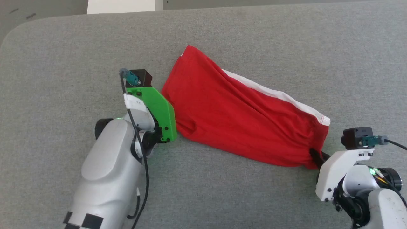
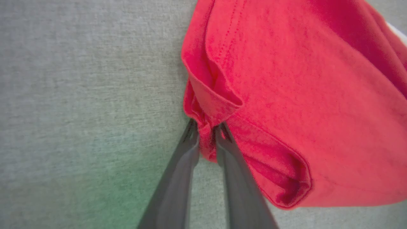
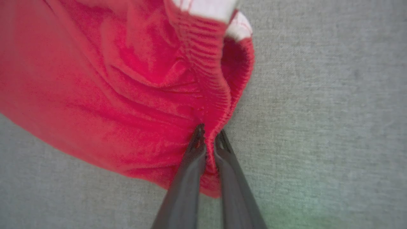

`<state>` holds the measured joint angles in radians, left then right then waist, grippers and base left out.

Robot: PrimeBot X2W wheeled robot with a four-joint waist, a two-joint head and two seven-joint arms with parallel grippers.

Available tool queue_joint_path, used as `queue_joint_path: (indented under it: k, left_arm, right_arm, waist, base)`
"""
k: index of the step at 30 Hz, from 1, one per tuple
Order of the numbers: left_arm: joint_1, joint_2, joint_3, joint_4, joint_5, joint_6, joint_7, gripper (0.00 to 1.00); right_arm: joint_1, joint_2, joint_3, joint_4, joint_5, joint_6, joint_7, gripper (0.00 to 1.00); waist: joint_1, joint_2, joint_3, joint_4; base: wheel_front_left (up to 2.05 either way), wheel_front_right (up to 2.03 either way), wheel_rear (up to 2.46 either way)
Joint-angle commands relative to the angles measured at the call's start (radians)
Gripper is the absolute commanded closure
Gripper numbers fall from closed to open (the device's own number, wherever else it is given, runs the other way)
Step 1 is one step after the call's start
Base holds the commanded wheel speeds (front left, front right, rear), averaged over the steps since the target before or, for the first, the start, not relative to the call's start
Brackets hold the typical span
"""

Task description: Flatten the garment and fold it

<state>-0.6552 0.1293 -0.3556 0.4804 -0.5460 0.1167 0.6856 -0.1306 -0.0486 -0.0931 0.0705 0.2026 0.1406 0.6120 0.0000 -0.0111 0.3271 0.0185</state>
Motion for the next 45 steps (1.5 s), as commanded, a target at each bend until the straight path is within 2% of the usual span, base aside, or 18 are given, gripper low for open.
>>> queue_joint_path:
  k: [1, 9, 16, 22, 28, 33, 38, 39, 40, 41, 42, 45]
  left_arm:
    - [0.043, -0.016, 0.001, 0.014, -0.020, -0.008, -0.012, 1.00]
    - [0.100, -0.041, 0.107, -0.089, -0.144, -0.042, -0.140, 1.00]
    - [0.247, -0.036, 0.146, -0.247, -0.197, -0.041, -0.174, 1.00]
    - [0.421, -0.036, 0.143, -0.383, -0.212, -0.010, -0.178, 1.00]
    - [0.583, -0.048, 0.128, -0.465, -0.235, 0.030, -0.178, 1.00]
    - [0.668, -0.054, 0.105, -0.463, -0.244, 0.051, -0.173, 1.00]
    - [0.678, -0.052, 0.092, -0.403, -0.245, 0.066, -0.160, 1.00]
    - [0.676, -0.050, 0.091, -0.394, -0.244, 0.068, -0.156, 0.78]
    - [0.673, -0.050, 0.091, -0.387, -0.246, 0.068, -0.153, 0.00]
    - [0.671, -0.048, 0.094, -0.384, -0.248, 0.069, -0.151, 0.00]
    - [0.670, -0.047, 0.097, -0.385, -0.251, 0.071, -0.151, 0.00]
    - [0.672, -0.030, 0.115, -0.409, -0.252, 0.078, -0.151, 0.00]
  right_arm:
    - [0.000, -0.002, 0.001, 0.047, 0.001, -0.010, 0.006, 1.00]
    - [-0.024, -0.005, 0.001, 0.036, -0.011, -0.010, 0.038, 1.00]
    - [-0.019, -0.072, 0.011, -0.008, 0.023, -0.010, 0.108, 1.00]
    - [0.010, -0.125, 0.009, -0.037, 0.059, -0.010, 0.172, 1.00]
    - [0.044, -0.149, 0.008, -0.046, 0.080, -0.010, 0.218, 1.00]
    - [0.068, -0.149, -0.001, -0.032, 0.088, -0.010, 0.230, 1.00]
    - [0.078, -0.133, -0.014, 0.010, 0.080, -0.010, 0.204, 1.00]
    - [0.078, -0.127, -0.018, 0.017, 0.079, -0.010, 0.197, 1.00]
    - [0.078, -0.125, -0.016, 0.022, 0.073, -0.010, 0.184, 0.78]
    - [0.078, -0.121, -0.015, 0.030, 0.071, -0.010, 0.174, 0.09]
    - [0.079, -0.118, -0.014, 0.033, 0.071, -0.010, 0.166, 0.00]
    - [0.083, -0.115, -0.011, 0.033, 0.079, -0.010, 0.145, 0.00]
  waist:
    - [0.0000, 0.0111, -0.006, 0.009]
    - [0.0000, 0.0111, -0.060, 0.035]
    - [0.0000, 0.0111, -0.120, 0.058]
    - [0.0000, 0.0111, -0.146, 0.079]
    - [0.0000, 0.0111, -0.157, 0.093]
    - [0.0000, 0.0111, -0.159, 0.102]
    - [0.0000, 0.0111, -0.163, 0.113]
    - [0.0000, 0.0111, -0.165, 0.113]
    - [0.0000, 0.0111, -0.168, 0.112]
    - [0.0000, 0.0111, -0.174, 0.111]
    - [0.0000, 0.0111, -0.179, 0.110]
    - [0.0000, 0.0111, -0.192, 0.104]
  base:
    - [0.00, 0.00, 0.00]
    - [0.00, 0.00, 0.00]
    - [0.00, 0.00, 0.00]
    - [0.00, 0.00, 0.00]
    - [0.00, 0.00, 0.00]
    - [0.00, 0.00, 0.00]
    - [0.00, 0.00, 0.00]
    - [0.00, 0.00, 0.00]
    - [0.00, 0.00, 0.00]
    - [0.00, 0.00, 0.00]
    - [0.00, 0.00, 0.00]
    - [0.00, 0.00, 0.00]
